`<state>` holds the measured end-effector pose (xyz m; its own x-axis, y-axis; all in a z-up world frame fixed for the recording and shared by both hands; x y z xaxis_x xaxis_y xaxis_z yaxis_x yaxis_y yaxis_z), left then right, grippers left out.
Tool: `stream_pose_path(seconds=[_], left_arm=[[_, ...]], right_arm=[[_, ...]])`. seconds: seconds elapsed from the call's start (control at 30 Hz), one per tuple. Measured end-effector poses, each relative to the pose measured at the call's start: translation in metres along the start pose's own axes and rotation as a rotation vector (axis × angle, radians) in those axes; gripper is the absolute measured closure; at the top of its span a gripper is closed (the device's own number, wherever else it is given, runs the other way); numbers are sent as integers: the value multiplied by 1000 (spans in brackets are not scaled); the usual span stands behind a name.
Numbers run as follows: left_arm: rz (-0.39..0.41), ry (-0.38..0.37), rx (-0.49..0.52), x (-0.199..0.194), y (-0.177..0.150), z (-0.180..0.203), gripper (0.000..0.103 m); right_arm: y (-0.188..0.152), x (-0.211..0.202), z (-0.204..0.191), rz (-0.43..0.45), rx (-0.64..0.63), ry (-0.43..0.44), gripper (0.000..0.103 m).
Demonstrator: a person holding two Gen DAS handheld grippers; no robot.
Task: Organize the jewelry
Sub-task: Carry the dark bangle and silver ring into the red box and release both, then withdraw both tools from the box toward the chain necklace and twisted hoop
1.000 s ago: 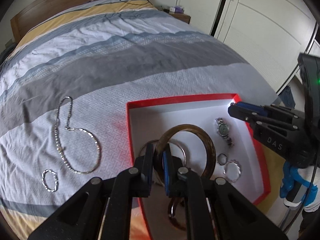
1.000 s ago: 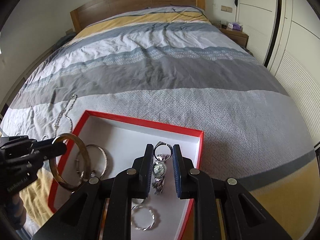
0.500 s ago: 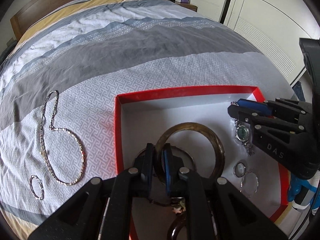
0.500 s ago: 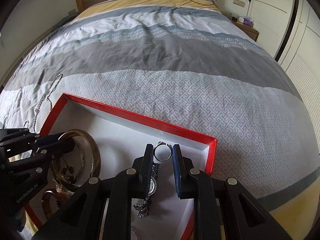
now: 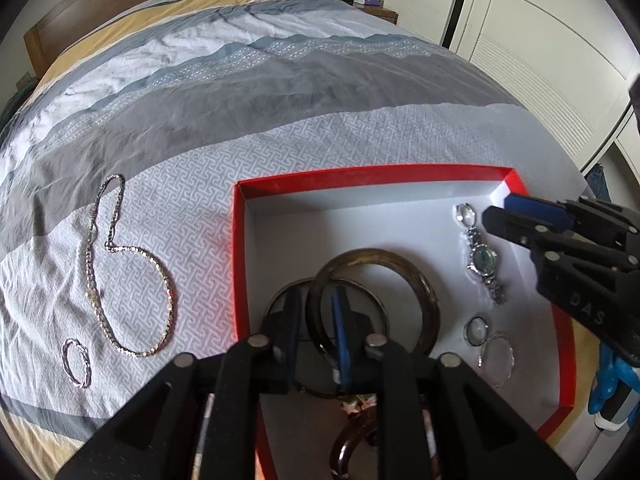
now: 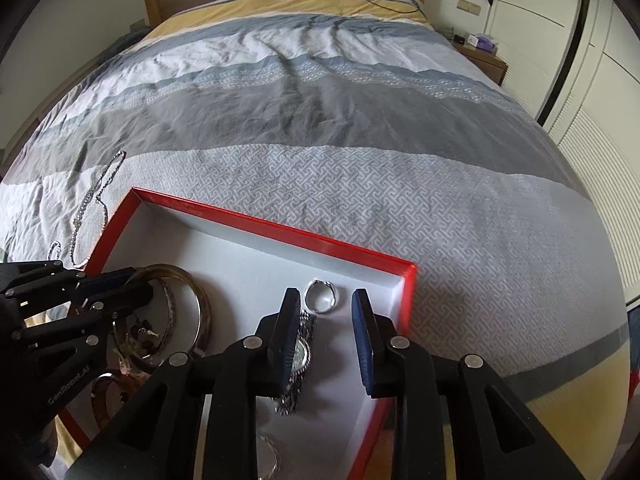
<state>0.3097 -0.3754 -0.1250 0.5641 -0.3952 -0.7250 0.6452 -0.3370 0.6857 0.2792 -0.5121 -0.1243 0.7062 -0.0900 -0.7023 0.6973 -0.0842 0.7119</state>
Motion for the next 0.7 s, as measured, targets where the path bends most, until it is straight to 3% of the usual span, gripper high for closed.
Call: stream_pose_path(seconds=[0.07,0.23,0.43,0.7], left_arm=[[20,-15,-10,-9,1,1,73],[78,-52,-35,-51,1,-2,72],[148,-24,-22,-122,-10,-13,70],[209,20,-62,-211,-37,-40,67]], right_arm=[[0,-13,3,13,19,-16,75],[-4,-54,1,46,49,-96,64],[-16,-121,-31,104,43,-190,54],[-34,-204,-82,174,11,-216,52]])
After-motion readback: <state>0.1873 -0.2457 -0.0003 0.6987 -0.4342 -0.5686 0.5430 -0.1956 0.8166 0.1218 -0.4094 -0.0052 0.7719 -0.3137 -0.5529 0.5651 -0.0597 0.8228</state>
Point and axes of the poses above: each gripper's, at about its wrist camera, not at the fingertips, and x roughly the way its jaws point, z to its right, y to its top, the point moved 2 cm from there along x, roughly the way its jaws point, and after that the axes turned 15 degrees about z, right-handed, at the moved point
